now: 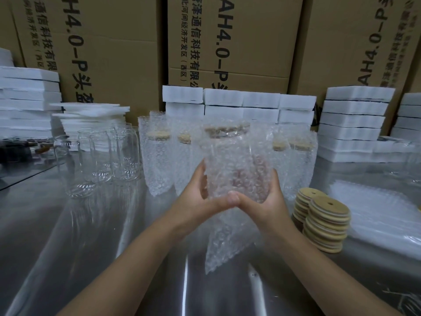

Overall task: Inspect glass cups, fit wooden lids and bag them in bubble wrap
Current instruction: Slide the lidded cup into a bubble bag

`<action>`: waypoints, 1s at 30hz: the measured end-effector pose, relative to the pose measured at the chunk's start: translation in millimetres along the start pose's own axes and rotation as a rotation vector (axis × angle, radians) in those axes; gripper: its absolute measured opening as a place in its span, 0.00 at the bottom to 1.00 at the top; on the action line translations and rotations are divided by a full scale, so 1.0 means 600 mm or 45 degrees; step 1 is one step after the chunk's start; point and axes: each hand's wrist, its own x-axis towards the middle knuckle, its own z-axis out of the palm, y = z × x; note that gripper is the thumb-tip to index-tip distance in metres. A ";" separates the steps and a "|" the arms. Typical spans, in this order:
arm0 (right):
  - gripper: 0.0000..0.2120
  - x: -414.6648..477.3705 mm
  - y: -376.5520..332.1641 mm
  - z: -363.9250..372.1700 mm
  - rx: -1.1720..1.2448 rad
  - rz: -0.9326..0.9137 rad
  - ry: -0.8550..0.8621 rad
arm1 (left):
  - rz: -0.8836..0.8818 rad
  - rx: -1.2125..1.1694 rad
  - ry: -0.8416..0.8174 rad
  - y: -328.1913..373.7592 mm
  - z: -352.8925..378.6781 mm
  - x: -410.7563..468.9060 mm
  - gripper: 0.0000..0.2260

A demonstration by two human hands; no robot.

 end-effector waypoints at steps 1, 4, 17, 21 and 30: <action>0.34 0.000 -0.001 0.001 0.024 -0.014 0.009 | -0.013 0.051 -0.076 -0.004 0.003 -0.001 0.47; 0.36 -0.003 0.001 0.003 0.002 -0.016 0.000 | -0.010 0.201 -0.096 -0.015 0.012 -0.003 0.44; 0.40 -0.003 -0.020 0.006 0.035 -0.084 -0.006 | 0.185 0.091 0.299 -0.013 0.011 0.004 0.39; 0.33 -0.001 -0.017 0.002 -0.039 -0.117 0.073 | 0.189 0.127 0.707 0.001 -0.025 0.018 0.56; 0.34 -0.006 -0.002 0.012 -0.246 -0.098 -0.011 | 0.051 0.483 0.991 -0.028 -0.133 0.067 0.56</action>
